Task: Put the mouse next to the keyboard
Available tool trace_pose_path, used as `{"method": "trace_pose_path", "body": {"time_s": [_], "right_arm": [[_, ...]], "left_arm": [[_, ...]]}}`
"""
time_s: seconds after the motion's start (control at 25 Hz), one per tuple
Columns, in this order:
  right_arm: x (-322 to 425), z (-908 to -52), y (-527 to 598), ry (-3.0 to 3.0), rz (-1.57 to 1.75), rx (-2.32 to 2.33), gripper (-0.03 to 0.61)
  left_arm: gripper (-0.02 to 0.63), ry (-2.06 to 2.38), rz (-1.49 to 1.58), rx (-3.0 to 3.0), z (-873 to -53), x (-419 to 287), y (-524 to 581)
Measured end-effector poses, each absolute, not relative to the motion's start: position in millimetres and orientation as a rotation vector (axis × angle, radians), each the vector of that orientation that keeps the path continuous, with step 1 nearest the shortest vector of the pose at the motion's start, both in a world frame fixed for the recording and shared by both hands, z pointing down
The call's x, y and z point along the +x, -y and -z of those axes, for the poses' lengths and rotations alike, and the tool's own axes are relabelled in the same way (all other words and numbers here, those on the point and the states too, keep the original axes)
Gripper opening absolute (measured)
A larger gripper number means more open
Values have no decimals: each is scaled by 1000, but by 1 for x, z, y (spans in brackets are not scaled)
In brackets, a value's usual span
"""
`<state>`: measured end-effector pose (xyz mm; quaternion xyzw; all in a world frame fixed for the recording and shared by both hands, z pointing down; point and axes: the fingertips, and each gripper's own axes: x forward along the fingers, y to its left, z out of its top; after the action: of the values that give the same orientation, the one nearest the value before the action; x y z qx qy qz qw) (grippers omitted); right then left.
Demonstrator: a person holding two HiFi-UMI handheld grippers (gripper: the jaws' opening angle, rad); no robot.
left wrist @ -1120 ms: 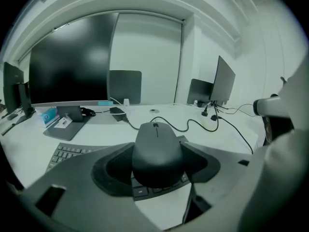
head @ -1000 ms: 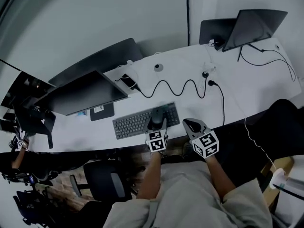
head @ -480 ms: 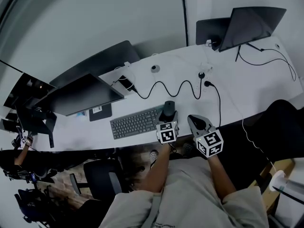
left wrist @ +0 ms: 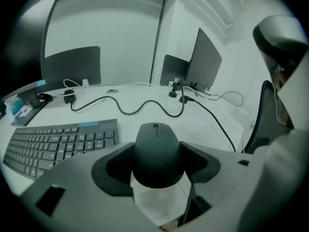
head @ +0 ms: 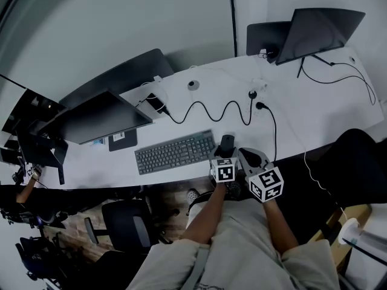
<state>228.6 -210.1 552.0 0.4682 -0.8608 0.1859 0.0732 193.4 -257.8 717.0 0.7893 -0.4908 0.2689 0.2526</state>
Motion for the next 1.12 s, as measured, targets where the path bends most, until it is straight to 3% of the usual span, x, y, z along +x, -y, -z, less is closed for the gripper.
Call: {"method": "trace_pose_path", "body": {"time_s": [0.72,1.12], "right_arm": [[240,-547,199,2641,-608,1436,3],[233,-553,203,2527,-572,1536,4]], "left_arm": [[302,1296,-898,2020,-753,201,247],[302,1269,-768,2091,-736,190,244]]}}
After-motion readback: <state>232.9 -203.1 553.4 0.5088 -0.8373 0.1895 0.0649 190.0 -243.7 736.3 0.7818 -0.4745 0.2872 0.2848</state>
